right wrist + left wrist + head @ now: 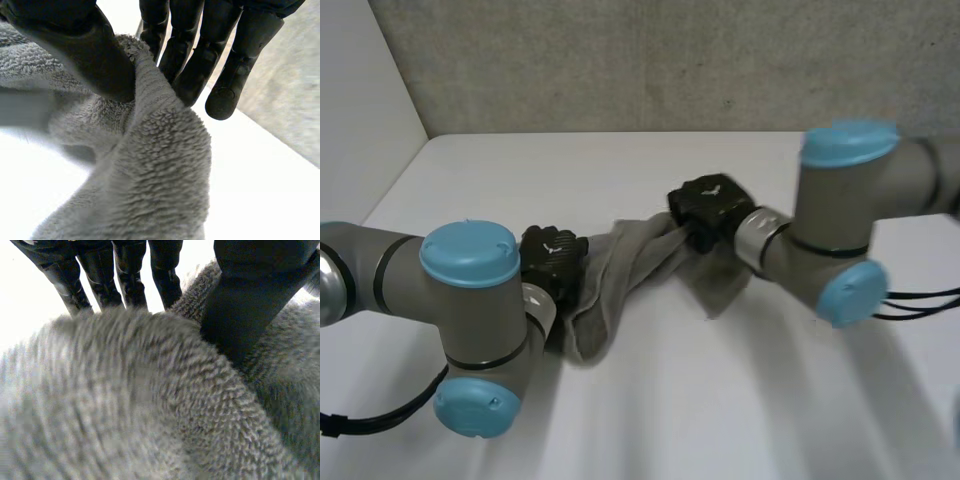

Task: Fold the towel.

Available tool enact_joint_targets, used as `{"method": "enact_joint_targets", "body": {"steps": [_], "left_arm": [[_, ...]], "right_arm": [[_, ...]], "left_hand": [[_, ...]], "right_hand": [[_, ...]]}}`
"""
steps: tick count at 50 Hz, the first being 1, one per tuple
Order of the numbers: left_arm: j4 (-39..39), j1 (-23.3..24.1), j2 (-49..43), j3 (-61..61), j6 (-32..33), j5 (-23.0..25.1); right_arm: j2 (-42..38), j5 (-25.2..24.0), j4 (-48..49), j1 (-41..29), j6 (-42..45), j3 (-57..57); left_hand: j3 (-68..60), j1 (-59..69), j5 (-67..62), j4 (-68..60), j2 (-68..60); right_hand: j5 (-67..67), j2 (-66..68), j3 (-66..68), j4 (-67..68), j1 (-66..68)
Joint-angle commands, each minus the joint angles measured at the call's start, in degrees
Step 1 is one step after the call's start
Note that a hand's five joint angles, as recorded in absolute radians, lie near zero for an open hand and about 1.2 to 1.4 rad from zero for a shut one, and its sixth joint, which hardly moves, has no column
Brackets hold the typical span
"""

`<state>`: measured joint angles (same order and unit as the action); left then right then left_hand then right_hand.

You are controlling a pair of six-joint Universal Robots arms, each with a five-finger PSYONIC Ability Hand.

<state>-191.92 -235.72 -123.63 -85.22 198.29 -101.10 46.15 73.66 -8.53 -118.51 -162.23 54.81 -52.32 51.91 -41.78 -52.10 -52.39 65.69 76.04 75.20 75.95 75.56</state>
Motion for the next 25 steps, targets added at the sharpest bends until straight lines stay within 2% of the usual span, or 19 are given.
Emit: {"method": "enact_joint_targets", "body": {"steps": [1, 2, 4, 10, 16, 18, 19, 20, 21, 25], "left_arm": [[0.0, 0.1, 1.2, -0.7, -0.7, -0.7], [0.0, 0.1, 1.4, -1.1, -0.8, -0.8], [0.0, 0.1, 1.5, -1.3, -0.8, -0.9], [-0.1, 0.1, 2.6, -3.3, -1.2, -0.8], [0.0, 0.1, 3.6, -4.7, -2.6, -0.9], [0.0, 0.2, 4.0, -5.0, -3.2, -0.9], [0.0, 0.2, 4.6, -5.6, -4.0, -0.7], [0.0, 0.2, 4.6, -5.6, -4.0, -0.7], [0.0, 0.2, 5.6, -6.0, -4.8, -0.5], [0.0, 0.3, 8.5, -7.1, -5.8, 0.1]], "right_arm": [[11.3, 0.5, -1.3, 7.0, 9.5, 15.2], [11.3, 0.5, -1.3, 7.1, 9.6, 15.2], [16.5, 0.6, -2.4, 11.4, 16.7, 23.4], [22.4, -0.2, -4.7, 13.7, 22.0, 33.1], [24.1, -0.4, -7.8, 13.7, 24.9, 36.1], [25.9, -0.8, -12.8, 13.5, 30.4, 36.0], [25.9, -0.8, -12.8, 13.5, 30.4, 36.0], [26.7, -0.7, -14.6, 13.8, 32.2, 35.8], [27.2, -0.7, -14.9, 13.6, 32.7, 35.4], [28.6, -0.5, -12.8, 13.0, 30.9, 33.4]], "left_hand": [[-27.2, 27.6, -27.7, -27.4, -27.1], [-27.7, 28.1, -28.2, -27.9, -27.6], [-27.7, 28.1, -28.2, -27.9, -27.6], [-27.4, 27.8, -27.9, -27.6, -27.3], [-25.0, 25.4, -25.6, -25.2, -24.9], [-23.8, 24.3, -24.4, -24.1, -23.8], [-21.5, 21.9, -22.0, -21.7, -21.4], [-21.5, 21.9, -22.0, -21.7, -21.4], [-16.3, 16.7, -16.9, -16.5, -16.2], [-1.7, 2.1, -2.2, -1.9, -1.6]], "right_hand": [[4.3, 4.0, 4.8, 4.1, 4.4], [4.3, 4.0, 4.8, 4.1, 4.4], [4.3, 4.0, 4.8, 4.1, 4.4], [4.3, 4.0, 4.8, 4.1, 4.4], [4.3, 4.0, 4.8, 4.1, 4.4], [-0.6, -1.0, -0.1, -0.9, -0.5], [-0.7, -1.0, -0.2, -0.9, -0.5], [-30.7, -31.0, -30.2, -30.9, -30.5], [-61.1, -61.4, -60.6, -61.4, -61.0], [-65.7, -66.0, -65.2, -65.9, -65.6]]}}
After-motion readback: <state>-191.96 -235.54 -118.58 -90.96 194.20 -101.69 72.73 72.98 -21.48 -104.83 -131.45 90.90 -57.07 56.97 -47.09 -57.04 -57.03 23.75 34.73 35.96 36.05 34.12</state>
